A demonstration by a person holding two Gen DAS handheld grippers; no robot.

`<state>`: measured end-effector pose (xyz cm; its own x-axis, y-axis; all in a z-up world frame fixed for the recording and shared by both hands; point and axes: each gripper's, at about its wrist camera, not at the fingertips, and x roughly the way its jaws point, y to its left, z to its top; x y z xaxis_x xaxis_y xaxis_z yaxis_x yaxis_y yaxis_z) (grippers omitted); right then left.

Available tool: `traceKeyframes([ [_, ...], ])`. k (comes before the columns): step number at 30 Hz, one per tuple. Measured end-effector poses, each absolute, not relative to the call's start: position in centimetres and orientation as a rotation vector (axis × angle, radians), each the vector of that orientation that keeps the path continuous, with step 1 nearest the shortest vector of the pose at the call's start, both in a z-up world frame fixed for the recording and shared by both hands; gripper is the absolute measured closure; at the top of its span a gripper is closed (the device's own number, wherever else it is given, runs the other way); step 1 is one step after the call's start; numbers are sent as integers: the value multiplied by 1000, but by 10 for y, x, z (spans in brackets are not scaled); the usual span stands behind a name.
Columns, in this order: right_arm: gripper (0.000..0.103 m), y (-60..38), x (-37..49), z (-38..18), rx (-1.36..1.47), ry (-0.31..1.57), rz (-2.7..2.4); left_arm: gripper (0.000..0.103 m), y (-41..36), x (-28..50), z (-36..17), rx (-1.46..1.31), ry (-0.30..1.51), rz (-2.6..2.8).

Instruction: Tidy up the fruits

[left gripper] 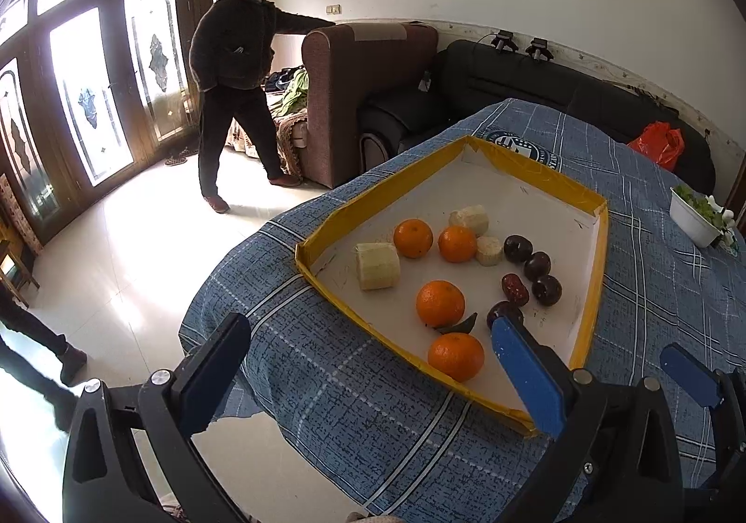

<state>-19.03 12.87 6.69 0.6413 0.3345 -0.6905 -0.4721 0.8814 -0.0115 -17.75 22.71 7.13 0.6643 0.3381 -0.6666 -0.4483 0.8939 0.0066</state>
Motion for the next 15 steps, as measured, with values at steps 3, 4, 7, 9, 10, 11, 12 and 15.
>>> traceKeyframes([
  [3,13,129,-190,66,-197,749,461,0,226,-178,71,-166,717,441],
  [4,13,129,-189,65,-197,751,461,0,226,-178,71,-164,717,441],
  [7,13,128,-189,63,-194,755,460,0,228,-179,71,-168,721,442],
  [9,13,128,-189,63,-191,758,462,0,230,-178,70,-174,728,444],
  [10,13,128,-189,62,-192,758,463,0,231,-177,69,-176,733,447],
  [11,13,128,-188,62,-192,759,463,0,232,-176,69,-177,741,448],
  [12,13,128,-188,62,-191,761,464,0,233,-176,69,-177,748,449],
  [15,13,125,-186,61,-182,766,462,0,233,-175,74,-173,743,452],
])
